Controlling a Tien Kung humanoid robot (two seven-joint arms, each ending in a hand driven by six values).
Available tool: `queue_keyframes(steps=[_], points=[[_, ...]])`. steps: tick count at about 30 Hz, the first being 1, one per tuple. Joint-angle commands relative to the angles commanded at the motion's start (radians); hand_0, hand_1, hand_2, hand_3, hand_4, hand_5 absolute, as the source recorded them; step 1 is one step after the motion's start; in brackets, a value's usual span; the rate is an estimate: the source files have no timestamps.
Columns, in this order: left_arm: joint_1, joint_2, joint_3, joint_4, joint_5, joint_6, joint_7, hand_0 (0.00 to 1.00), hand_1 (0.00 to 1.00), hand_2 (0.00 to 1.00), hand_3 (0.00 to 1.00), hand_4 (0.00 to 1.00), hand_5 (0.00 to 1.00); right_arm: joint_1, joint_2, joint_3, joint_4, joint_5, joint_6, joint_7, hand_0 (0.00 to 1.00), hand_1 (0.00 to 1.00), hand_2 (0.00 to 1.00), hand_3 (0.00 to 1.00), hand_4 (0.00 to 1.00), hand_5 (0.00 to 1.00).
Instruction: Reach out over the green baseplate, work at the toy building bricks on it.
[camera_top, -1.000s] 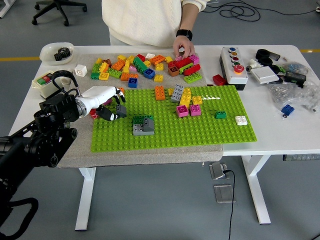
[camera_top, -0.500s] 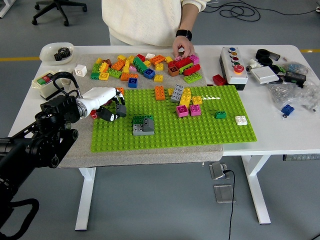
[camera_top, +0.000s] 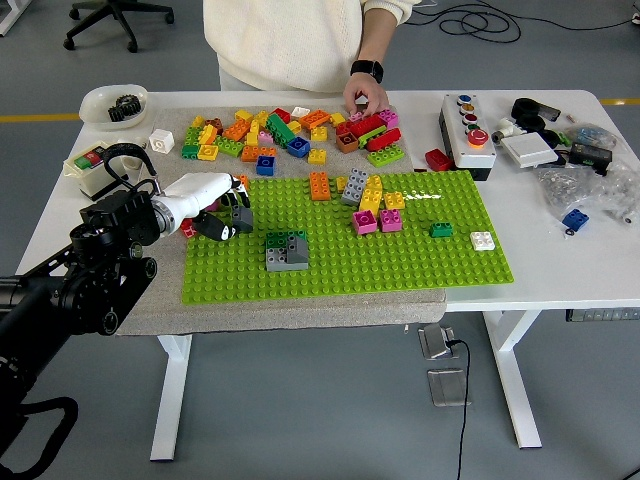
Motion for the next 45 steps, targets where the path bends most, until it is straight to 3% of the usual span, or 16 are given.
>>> queue_keyframes(steps=[16,27,37,45], points=[[0.004,0.008,-0.026,-0.047,-0.001,-0.014,0.010,0.628,0.584,0.532,0.533,0.558,0.021,-0.002,0.001,0.000,0.000,-0.002,-0.001,0.000,0.741,0.644,0.680,0.616,0.829,0.523],[0.027,0.021,-0.061,-0.142,0.017,-0.026,0.031,0.624,0.581,0.533,0.533,0.564,0.026,-0.004,0.000,0.003,0.000,-0.004,-0.001,0.000,0.740,0.644,0.680,0.616,0.829,0.523],[0.072,0.025,-0.065,-0.268,0.026,-0.059,0.060,0.621,0.578,0.535,0.535,0.561,0.046,-0.004,-0.001,0.008,0.000,-0.001,-0.002,0.000,0.740,0.644,0.680,0.617,0.829,0.523],[0.107,0.012,-0.040,-0.330,0.012,-0.071,0.075,0.622,0.578,0.536,0.535,0.561,0.050,-0.003,-0.002,0.008,0.000,0.002,-0.004,0.001,0.740,0.644,0.680,0.617,0.829,0.523]])
